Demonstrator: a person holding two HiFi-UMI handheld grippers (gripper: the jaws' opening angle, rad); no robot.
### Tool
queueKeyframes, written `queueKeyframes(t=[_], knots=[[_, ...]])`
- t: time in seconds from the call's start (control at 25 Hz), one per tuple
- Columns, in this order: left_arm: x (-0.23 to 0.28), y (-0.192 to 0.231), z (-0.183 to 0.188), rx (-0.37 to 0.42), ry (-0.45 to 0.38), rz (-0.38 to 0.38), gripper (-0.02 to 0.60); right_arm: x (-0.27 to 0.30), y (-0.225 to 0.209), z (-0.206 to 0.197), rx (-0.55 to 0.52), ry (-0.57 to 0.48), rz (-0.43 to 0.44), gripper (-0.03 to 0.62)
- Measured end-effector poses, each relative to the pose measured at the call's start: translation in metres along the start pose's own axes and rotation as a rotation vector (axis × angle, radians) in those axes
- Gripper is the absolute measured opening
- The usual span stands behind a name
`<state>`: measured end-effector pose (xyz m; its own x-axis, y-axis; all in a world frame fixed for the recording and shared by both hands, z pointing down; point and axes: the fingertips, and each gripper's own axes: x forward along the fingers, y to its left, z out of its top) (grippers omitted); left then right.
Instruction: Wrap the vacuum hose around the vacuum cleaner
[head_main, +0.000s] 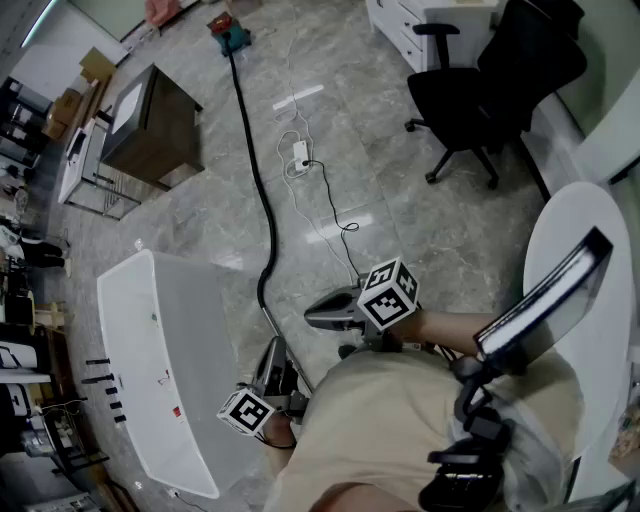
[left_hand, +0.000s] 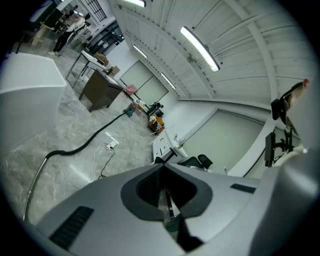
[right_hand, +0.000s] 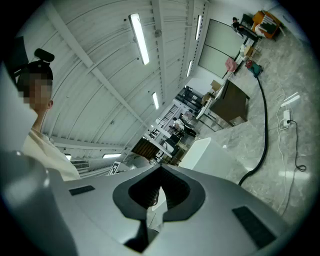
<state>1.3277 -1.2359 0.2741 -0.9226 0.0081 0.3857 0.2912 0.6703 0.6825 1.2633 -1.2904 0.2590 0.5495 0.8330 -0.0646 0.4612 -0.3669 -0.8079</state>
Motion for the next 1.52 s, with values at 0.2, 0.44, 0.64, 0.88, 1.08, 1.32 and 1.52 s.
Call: queueKeyframes(t=[0.2,0.44,0.64,0.88,1.08,1.32,1.52], knots=[[0.013,-0.016,-0.004,0.014,-0.019,0.006,0.005,-0.007,0.000,-0.004,-0.018,0.064,0.011,0.005],[0.015,-0.018,-0.004,0.063,-0.037,0.064,0.005,-0.019,-0.007,-0.004,-0.010,0.074,0.011,0.005],[0.013,-0.010,-0.009,0.051,-0.069,0.113,0.005,-0.026,-0.010,-0.004,-0.021,0.096,0.029,0.005],[0.010,-0.004,-0.013,0.069,-0.086,0.146,0.005,-0.023,-0.020,-0.015,0.121,0.212,0.072,0.005],[-0.003,0.024,-0.016,0.008,-0.129,0.162,0.005,-0.008,-0.017,-0.026,0.117,0.315,0.090,0.005],[-0.006,0.062,0.024,0.035,-0.132,0.201,0.005,0.038,-0.032,-0.008,0.201,0.373,0.102,0.005],[-0.028,0.109,0.034,-0.033,-0.135,0.235,0.005,0.076,-0.035,-0.006,0.207,0.453,0.063,0.005]])
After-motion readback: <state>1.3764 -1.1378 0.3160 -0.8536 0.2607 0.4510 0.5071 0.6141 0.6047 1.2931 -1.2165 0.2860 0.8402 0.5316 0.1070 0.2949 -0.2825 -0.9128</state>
